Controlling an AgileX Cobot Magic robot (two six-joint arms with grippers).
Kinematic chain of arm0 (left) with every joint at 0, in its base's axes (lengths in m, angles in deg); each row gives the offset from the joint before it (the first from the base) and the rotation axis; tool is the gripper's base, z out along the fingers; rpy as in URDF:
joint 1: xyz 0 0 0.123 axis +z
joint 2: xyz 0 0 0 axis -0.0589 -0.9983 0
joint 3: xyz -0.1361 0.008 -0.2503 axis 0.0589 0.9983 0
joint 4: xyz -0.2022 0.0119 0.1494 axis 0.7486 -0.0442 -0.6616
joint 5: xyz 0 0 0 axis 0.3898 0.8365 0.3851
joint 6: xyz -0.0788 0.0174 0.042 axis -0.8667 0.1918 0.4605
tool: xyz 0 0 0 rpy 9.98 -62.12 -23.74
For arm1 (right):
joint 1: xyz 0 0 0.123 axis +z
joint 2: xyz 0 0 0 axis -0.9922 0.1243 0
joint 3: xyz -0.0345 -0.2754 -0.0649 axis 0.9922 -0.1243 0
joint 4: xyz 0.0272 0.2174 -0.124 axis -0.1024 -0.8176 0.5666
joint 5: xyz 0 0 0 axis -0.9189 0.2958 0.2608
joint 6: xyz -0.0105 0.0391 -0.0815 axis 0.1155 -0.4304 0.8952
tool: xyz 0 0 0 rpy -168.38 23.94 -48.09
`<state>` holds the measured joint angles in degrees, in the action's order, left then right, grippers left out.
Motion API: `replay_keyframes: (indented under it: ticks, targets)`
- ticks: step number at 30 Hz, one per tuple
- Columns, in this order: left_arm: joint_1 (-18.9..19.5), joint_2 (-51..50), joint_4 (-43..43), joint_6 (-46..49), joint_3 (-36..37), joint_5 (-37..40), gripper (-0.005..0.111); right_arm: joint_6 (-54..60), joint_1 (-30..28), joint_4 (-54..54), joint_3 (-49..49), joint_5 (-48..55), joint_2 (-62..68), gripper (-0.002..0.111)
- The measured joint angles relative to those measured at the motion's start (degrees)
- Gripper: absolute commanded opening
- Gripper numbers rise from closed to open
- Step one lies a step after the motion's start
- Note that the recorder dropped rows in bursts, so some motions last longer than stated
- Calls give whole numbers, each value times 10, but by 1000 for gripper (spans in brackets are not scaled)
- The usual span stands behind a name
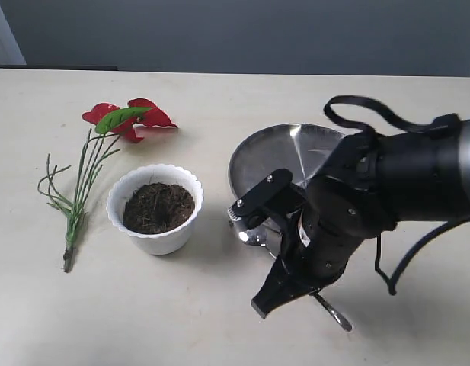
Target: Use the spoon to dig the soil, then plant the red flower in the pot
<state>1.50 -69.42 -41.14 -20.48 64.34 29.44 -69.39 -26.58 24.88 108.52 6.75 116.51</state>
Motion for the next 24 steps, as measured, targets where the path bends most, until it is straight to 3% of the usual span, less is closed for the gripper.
replay_keyframes:
  ticks: [10, 18, 24]
  targets:
    - [0, 0, 0, 0, 0, 0, 0, 66, 0, 27, 33, 51, -112, 1]
    - [0, 0, 0, 0, 0, 0, 0, 157, 4, 182, 144, 121, -110, 1]
    - [0, 0, 0, 0, 0, 0, 0, 192, 78, 388, 173, 162, -77, 1]
